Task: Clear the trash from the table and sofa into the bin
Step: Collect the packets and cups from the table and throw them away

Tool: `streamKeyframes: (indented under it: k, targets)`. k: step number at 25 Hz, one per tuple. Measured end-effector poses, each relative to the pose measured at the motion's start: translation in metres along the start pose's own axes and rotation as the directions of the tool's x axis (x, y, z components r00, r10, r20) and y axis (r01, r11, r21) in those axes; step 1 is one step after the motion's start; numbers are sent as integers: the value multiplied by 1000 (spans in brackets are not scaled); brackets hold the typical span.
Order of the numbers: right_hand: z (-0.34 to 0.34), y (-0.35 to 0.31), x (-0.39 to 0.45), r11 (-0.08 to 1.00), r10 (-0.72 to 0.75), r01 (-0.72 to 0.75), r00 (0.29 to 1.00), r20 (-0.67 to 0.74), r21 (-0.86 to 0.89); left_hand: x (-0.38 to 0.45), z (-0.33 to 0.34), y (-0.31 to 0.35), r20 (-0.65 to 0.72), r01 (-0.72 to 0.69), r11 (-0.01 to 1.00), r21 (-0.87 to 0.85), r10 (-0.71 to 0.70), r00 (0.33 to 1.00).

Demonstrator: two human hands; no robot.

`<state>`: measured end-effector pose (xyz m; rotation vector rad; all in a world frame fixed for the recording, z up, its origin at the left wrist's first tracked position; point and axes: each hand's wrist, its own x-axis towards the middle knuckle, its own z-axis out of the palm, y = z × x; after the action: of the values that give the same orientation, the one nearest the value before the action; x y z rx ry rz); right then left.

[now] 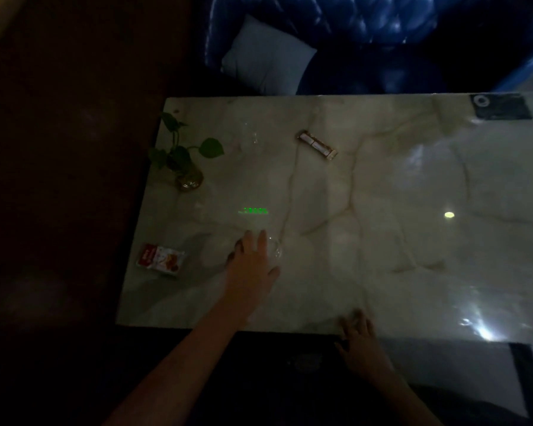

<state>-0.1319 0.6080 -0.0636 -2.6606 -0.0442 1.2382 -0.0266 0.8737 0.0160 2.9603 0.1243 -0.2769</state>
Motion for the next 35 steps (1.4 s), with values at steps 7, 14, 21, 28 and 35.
streamKeyframes:
  k: [7, 14, 21, 28, 35]
  targets:
    - [1, -2, 3, 998, 47, -48, 999, 20, 45, 39, 2, 19, 151, -174, 973, 151, 151, 977]
    - [12, 13, 13, 998, 21, -23, 999, 46, 54, 38, -7, -3, 188, 78, 907, -415, 2, 982]
    - [-35, -24, -19, 857, 123, -62, 989, -85, 512, 0, -27, -16, 379, 412, 185, -892, -187, 906]
    - [-144, -138, -42, -402, -34, -133, 991, 131, 906, -45, -56, 16, 262, 259, -52, -965, -302, 917]
    - [-178, -162, -22, -453, -199, -196, 973, 116, 870, -54, -57, 12, 223, 231, 32, -972, -158, 962]
